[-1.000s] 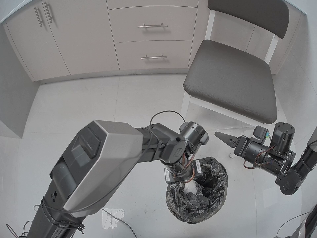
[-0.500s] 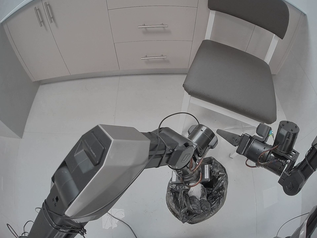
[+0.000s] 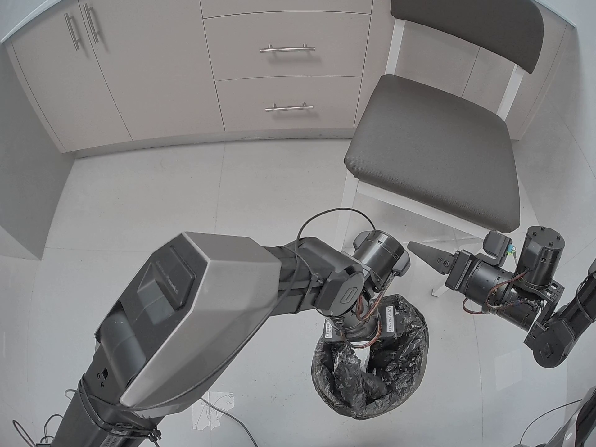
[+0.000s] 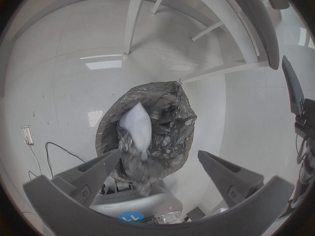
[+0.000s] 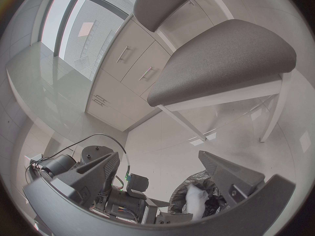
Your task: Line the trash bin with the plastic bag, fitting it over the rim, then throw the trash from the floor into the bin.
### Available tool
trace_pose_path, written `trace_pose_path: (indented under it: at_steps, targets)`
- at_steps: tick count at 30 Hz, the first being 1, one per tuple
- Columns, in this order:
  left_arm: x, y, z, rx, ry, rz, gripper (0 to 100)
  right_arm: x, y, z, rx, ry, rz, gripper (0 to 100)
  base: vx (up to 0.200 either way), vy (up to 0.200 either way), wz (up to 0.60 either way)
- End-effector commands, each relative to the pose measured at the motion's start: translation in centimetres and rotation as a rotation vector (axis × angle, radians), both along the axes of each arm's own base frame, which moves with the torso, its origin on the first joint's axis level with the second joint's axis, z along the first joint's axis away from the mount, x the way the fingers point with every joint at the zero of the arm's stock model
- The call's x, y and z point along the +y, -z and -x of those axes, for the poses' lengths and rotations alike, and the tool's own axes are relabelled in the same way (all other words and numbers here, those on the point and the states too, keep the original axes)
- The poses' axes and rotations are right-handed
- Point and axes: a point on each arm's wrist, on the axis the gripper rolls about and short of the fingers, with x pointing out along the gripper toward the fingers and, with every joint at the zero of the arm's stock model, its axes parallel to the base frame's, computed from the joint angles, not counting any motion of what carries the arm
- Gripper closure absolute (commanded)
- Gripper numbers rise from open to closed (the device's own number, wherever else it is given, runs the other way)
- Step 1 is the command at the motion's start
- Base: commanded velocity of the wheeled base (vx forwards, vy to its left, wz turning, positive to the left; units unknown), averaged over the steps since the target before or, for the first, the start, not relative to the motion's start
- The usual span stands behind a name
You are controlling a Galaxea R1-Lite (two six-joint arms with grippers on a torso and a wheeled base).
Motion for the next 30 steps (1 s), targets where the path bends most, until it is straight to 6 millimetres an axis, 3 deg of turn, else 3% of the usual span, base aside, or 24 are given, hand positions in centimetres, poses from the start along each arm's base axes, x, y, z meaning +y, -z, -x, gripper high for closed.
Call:
trace_pose_path:
  at_steps: [1,12,19,26,30]
  targets:
    - [0.0,-0.1,0.0,-0.001,-0.001,0.002,0,0.0,0.0,0.0,-0.001,0.000,-0.001,0,0.000,0.000,0.00]
    - [0.1,-0.1,0.1,0.007,-0.008,-0.006,0,0.0,0.1,0.0,0.003,-0.002,0.001,0,0.000,0.000,0.00]
    - [1.0,-2.0,1.2,0.002,-0.018,-0.087,0,0.0,0.3,-0.1,0.007,-0.002,0.018,0,0.000,0.000,0.00]
    - [4.2,-4.3,1.5,0.046,-0.077,-0.237,0,0.4,0.7,0.0,0.026,-0.015,0.034,0,0.000,0.000,0.00]
    - [7.5,-7.8,3.4,0.112,-0.091,-0.406,0,0.5,1.1,-0.4,0.037,-0.003,0.068,0,0.000,0.000,0.00]
